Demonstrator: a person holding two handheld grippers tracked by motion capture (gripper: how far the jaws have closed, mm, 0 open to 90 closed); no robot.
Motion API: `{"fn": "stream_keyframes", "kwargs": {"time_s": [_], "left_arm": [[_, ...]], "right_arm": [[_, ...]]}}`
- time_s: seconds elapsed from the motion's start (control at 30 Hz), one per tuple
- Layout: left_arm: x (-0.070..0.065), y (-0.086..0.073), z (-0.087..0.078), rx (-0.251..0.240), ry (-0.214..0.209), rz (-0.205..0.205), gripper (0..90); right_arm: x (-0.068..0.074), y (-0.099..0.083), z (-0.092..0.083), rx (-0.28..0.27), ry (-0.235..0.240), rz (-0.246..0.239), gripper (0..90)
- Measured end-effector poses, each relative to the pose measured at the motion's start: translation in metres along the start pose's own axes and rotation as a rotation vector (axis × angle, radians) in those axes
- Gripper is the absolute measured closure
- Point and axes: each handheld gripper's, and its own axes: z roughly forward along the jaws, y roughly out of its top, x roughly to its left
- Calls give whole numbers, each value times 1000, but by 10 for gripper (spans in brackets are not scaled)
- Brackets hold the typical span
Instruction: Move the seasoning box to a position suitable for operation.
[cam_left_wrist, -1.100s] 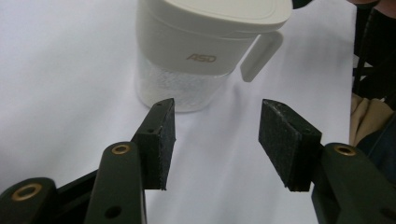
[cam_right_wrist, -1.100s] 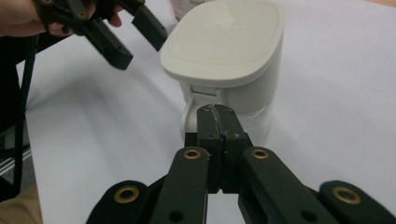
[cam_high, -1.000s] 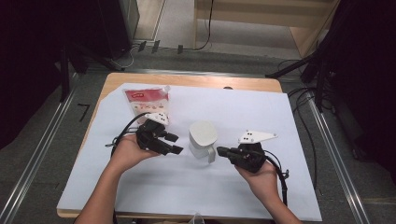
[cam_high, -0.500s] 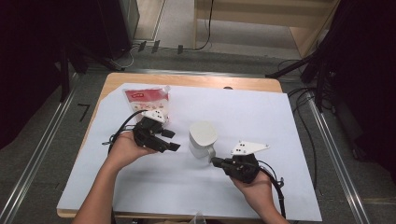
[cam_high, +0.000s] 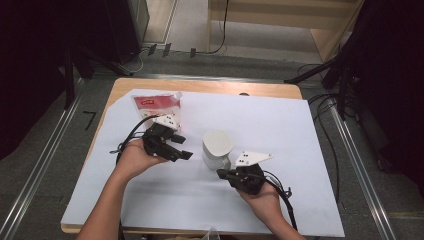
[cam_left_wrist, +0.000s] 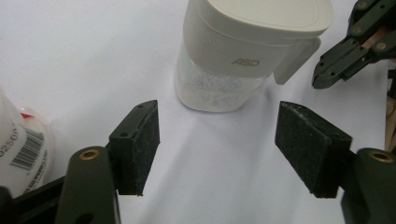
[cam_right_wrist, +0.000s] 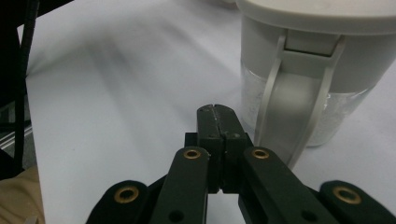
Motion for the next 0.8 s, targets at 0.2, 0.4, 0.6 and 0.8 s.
{"fn": "stream_keyframes", "kwargs": {"time_s": [0.2,0.4,0.6,0.8], "left_arm": [[-1,-2,-4,-23,-2,-3,316],[-4,-3,-3,-22,-3,8,314],[-4,-3,-3,-30,-1,20,316],[-4,-2,-2,-24,-4,28,320]], "right_arm": [[-4,0,6,7,1,14,900],[-4,1,7,10,-2,15,900],[-6,0,6,12,7,19,900],[-8,0,4,12,6,24,900]]}}
